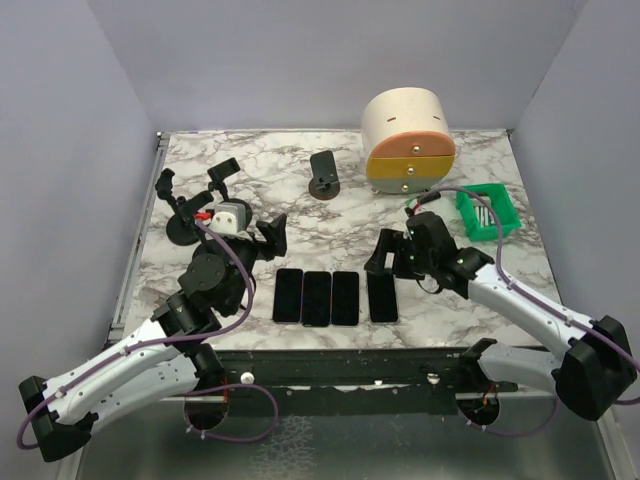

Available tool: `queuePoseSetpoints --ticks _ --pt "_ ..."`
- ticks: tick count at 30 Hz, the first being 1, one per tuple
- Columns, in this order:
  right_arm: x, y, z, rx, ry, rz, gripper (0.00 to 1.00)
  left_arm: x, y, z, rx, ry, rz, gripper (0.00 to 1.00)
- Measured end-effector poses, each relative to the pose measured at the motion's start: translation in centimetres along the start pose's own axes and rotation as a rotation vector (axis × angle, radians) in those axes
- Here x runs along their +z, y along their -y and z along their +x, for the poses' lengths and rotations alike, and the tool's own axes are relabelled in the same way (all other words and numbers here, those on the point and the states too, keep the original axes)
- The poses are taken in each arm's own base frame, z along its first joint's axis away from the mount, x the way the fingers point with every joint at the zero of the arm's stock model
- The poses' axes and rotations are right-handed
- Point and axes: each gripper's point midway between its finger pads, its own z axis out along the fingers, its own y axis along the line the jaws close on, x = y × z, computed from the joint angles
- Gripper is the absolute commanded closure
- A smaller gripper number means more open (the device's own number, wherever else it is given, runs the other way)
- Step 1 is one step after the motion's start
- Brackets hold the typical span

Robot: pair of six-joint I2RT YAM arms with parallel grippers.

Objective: Remove the phone from the phone stand
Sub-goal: Place the phone at the center of the board, then move the phone to the center of the board.

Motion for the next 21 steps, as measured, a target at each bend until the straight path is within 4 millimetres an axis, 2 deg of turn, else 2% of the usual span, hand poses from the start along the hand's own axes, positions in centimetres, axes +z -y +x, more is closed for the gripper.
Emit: queuePoseSetpoints --ticks 9,21 --pt "1.9 4.7 2.5 0.126 0.065 0.019 0.23 0.0 -0.1 0.1 0.003 -0.003 -0.003 0.26" --pt "2.8 6.1 5.2 0.153 0.057 -0.002 0.31 0.0 -0.1 0.0 0.001 0.000 -0.002 0.26"
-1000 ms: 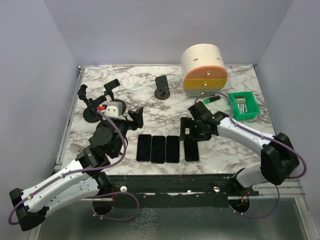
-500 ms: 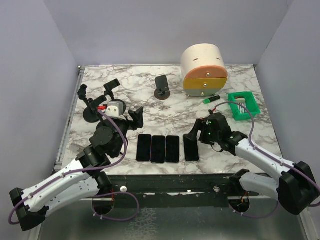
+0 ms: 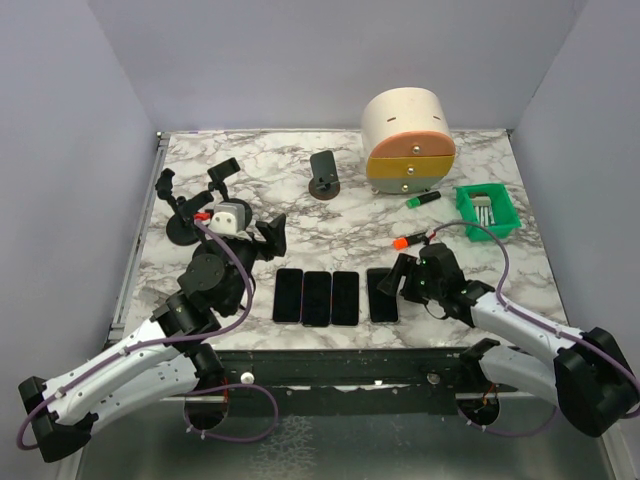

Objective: Remove the phone from the phone stand
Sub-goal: Move the phone to the center of the board.

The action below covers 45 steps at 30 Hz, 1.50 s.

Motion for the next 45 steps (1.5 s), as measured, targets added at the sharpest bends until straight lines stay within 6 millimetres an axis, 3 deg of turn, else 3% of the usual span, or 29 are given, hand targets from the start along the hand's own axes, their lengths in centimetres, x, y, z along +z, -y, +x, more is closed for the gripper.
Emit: queuePoseSetpoints --ticks 14,45 --pt "0.1 1.0 1.2 -0.010 -0.023 0.011 0.39 0.4 0.2 0.8 0.018 -0.022 -0.004 0.26" --pt "1.0 -0.6 2.0 -0.021 -0.055 -0.107 0.48 0.5 0.2 1.2 0.026 -0.032 -0.005 0.26"
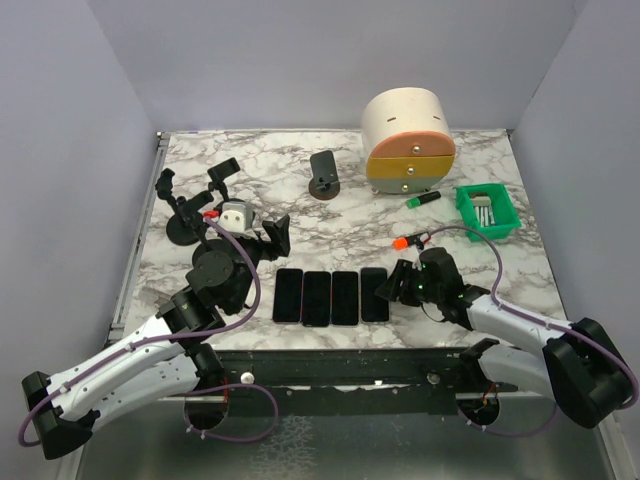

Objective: Remove the phone from the phone stand
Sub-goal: Move the phone to the center of the board, then pick up the phone stand at the center of the board.

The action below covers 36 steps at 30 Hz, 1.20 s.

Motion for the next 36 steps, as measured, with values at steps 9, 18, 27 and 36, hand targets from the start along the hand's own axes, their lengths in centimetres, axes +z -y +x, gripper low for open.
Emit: queuePoseSetpoints --ticks 9,18,27,36 --pt "0.2 -0.2 0.1 -0.002 -0.007 -0.013 0.49 0.0 0.0 0.0 0.000 0.000 0.000 0.26" --pt "-0.4 -0.8 -0.2 -0.018 0.000 -0.032 0.24 -0.1 0.0 -0.1 -0.002 0.003 0.000 0.26" --pt "-5.9 -8.0 -8.1 -0.153 0.200 -0.151 0.17 0.0 0.0 -0.1 0.000 0.001 0.000 0.26" --pt "-13.1 -12.3 -11.7 -0.303 0.431 -0.288 0.12 1.8 1.7 2.2 0.067 -0.074 0.031 0.20"
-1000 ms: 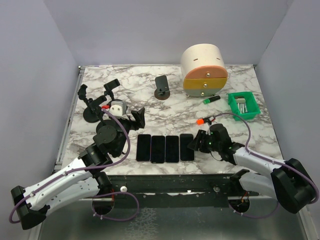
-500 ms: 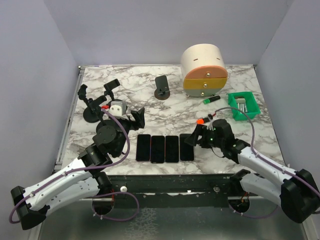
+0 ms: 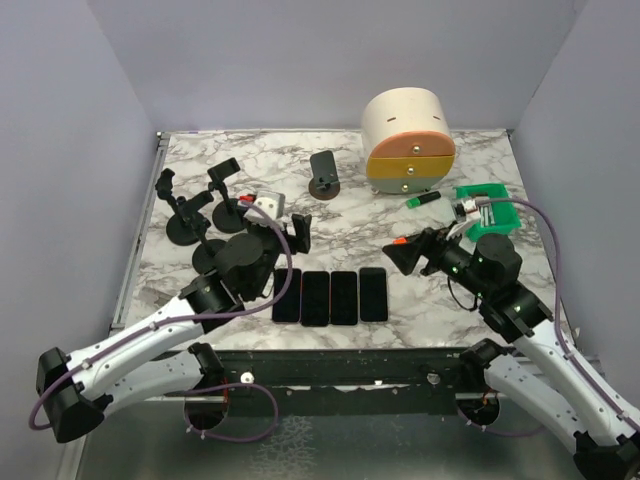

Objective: Remove the phone from the phone stand
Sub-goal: Pick up the phone stand at the center of the board.

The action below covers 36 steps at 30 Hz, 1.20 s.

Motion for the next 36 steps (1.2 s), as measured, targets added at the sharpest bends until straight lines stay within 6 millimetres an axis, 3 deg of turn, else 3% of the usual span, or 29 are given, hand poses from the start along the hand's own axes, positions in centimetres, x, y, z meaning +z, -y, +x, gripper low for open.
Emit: queuePoseSetpoints --ticks 5,11,19,22,29,31,36 --pt "-1.6 -1.0 -0.6 -0.032 0.060 -0.056 0.12 3.7 2.1 0.1 -0.002 -0.086 0.036 0.21" --pt "-2.1 -0.8 1.6 -0.047 0.052 -0.110 0.12 10.3 0.5 -0.9 -0.148 -0.166 0.020 0.23" --pt "-2.8 -1.3 3.2 -0.064 0.043 -0.180 0.12 16.3 -0.2 4.7 -0.374 -0.367 0.113 0.27" --pt "-3.2 -2.1 2.8 -0.075 0.062 -0.221 0.12 18.7 -0.3 5.5 -0.408 -0.412 0.131 0.27" --pt "-3.7 -3.1 2.5 -0.088 0.076 -0.270 0.12 24.3 0.7 3.8 -0.359 -0.435 0.169 0.27" --pt "-3.8 -3.2 2.4 -0.090 0.078 -0.276 0.12 25.8 0.5 4.0 -0.313 -0.452 0.155 0.27" --pt "-4.1 -3.3 2.3 -0.093 0.088 -0.282 0.12 26.8 -1.2 6.7 -0.180 -0.530 0.086 0.26"
